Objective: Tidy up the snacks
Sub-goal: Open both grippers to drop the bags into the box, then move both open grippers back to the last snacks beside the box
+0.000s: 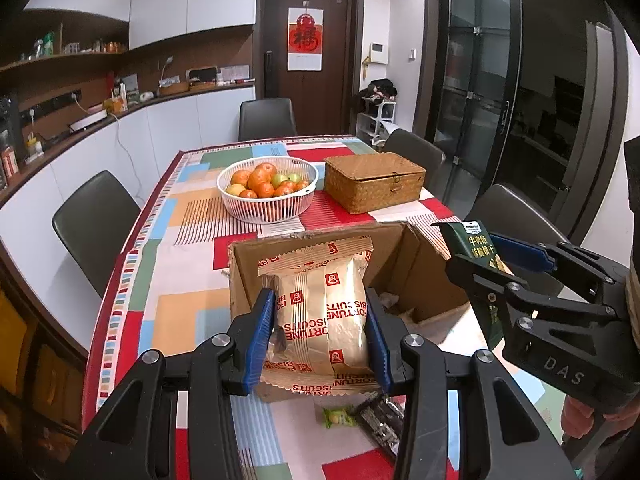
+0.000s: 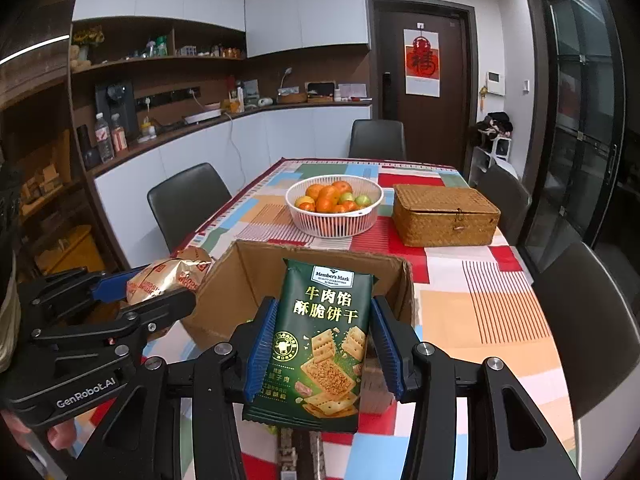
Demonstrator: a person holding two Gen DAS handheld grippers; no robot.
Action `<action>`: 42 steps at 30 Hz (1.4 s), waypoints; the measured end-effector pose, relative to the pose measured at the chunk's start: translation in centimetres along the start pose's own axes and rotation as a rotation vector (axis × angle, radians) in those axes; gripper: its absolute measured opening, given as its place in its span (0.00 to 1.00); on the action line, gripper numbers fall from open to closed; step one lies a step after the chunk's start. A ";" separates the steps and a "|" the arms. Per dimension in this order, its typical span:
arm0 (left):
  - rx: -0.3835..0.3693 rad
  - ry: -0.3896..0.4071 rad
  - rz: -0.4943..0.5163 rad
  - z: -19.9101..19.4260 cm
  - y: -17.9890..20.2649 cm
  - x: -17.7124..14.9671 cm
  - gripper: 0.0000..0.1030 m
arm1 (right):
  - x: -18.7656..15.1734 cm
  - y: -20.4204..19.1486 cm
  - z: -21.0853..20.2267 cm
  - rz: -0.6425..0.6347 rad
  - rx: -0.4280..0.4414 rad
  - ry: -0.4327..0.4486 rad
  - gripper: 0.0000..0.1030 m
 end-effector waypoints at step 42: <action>0.087 -0.018 0.150 -3.1 0.1 -8.6 0.66 | -9.6 -1.6 0.5 -0.017 0.059 -0.177 0.70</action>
Point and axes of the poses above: each gripper's, at about its wrist camera, not at the fingertips, and z roughly the way its jaws point, y to its right, x to its top, the point moved 3 cm from there along z, roughly the way its jaws point, and after that the axes turned 12 degrees about y, right-handed, at the moved point
